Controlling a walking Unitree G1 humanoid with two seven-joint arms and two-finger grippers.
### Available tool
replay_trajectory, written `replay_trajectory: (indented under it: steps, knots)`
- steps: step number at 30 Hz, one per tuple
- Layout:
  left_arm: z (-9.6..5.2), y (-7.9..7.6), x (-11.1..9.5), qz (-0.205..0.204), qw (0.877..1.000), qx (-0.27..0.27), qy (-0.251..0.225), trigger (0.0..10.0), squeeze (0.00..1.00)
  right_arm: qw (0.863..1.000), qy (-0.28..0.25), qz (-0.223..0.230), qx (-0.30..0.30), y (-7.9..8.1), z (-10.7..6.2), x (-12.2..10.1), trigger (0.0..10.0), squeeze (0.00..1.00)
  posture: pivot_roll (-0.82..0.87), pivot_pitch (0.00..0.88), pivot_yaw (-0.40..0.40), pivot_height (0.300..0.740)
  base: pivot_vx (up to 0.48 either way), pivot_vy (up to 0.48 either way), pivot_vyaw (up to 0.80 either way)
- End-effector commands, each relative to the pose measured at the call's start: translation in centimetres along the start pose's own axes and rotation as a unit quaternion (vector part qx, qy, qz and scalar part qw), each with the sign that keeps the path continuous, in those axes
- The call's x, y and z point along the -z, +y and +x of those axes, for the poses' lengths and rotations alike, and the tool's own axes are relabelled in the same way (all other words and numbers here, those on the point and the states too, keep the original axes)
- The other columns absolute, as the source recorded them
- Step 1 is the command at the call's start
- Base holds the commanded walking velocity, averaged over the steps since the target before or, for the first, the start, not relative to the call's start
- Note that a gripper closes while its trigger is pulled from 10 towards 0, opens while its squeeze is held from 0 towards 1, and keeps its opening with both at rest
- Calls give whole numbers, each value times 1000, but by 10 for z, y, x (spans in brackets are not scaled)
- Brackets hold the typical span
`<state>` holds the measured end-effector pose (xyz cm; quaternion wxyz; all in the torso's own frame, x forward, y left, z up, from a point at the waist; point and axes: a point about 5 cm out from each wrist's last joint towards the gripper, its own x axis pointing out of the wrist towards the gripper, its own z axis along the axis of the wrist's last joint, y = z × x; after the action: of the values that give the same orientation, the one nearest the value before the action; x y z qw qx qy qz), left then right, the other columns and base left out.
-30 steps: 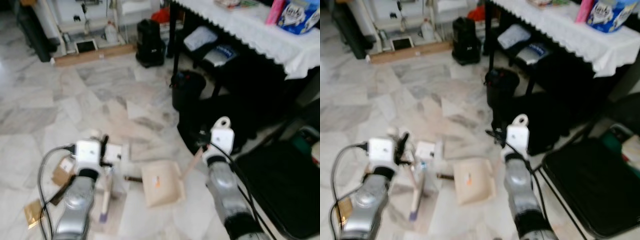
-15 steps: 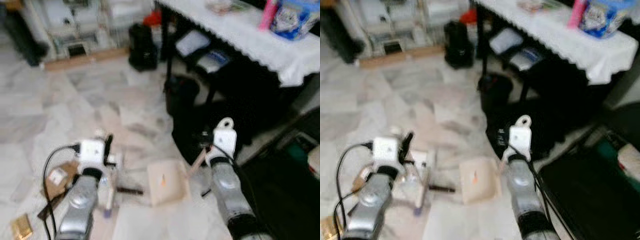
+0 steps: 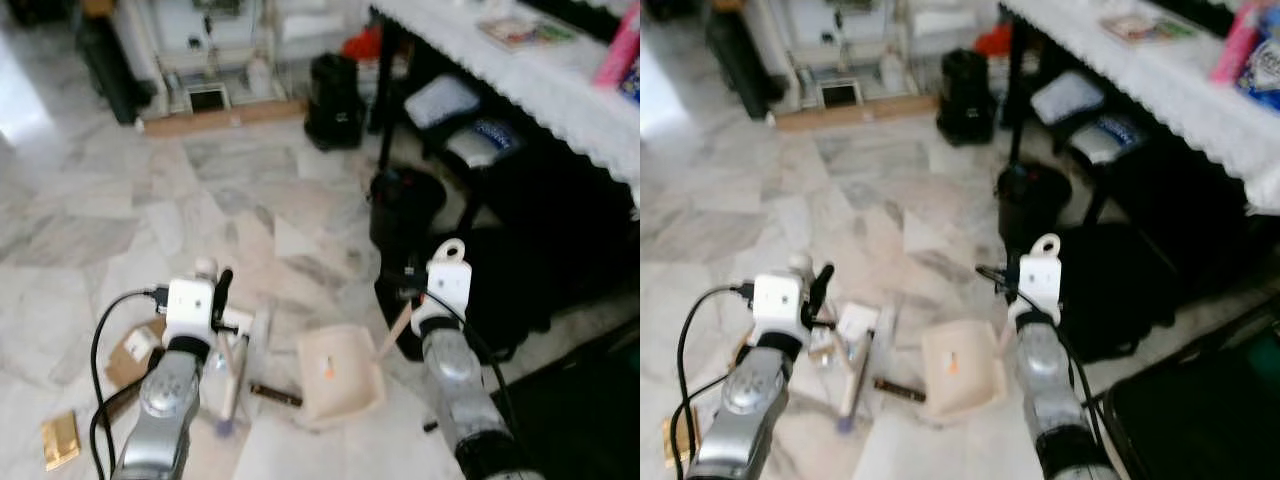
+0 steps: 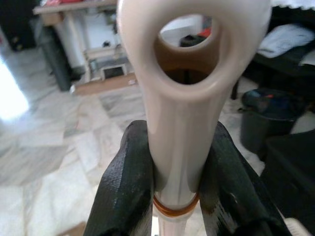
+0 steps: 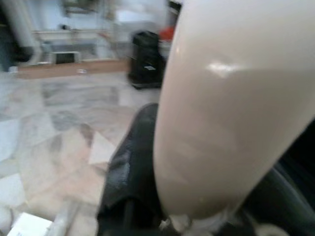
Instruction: Sweep floor
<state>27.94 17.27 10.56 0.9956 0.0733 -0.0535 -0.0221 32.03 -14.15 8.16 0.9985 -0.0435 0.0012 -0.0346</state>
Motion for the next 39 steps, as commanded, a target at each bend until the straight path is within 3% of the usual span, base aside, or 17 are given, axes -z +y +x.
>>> replay_trajectory:
  steps: [1, 9, 30, 39]
  knots:
    - [1, 8, -7, 17, 1000, -10, -17, 10000, 0, 1000, -24, 17, -3, 5, 4, -12, 10000, 0, 5, 95, -36, 740, 285, 0, 0]
    - [1, 8, -7, 18, 1000, -10, -17, 10000, 0, 1000, -21, 20, -2, 4, 3, -11, 10000, 0, 3, 97, -35, 740, 279, 0, 0]
    - [1, 10, -5, 21, 1000, -12, -10, 10000, 0, 1000, 18, 6, -15, 8, 2, 1, 10000, 0, 4, 102, -32, 740, 0, 0, 0]
    - [1, 10, -2, 43, 999, -1, -5, 10000, 0, 999, 40, -1, -16, 8, 2, 9, 10000, 0, 7, 96, -32, 740, 0, 0, 0]
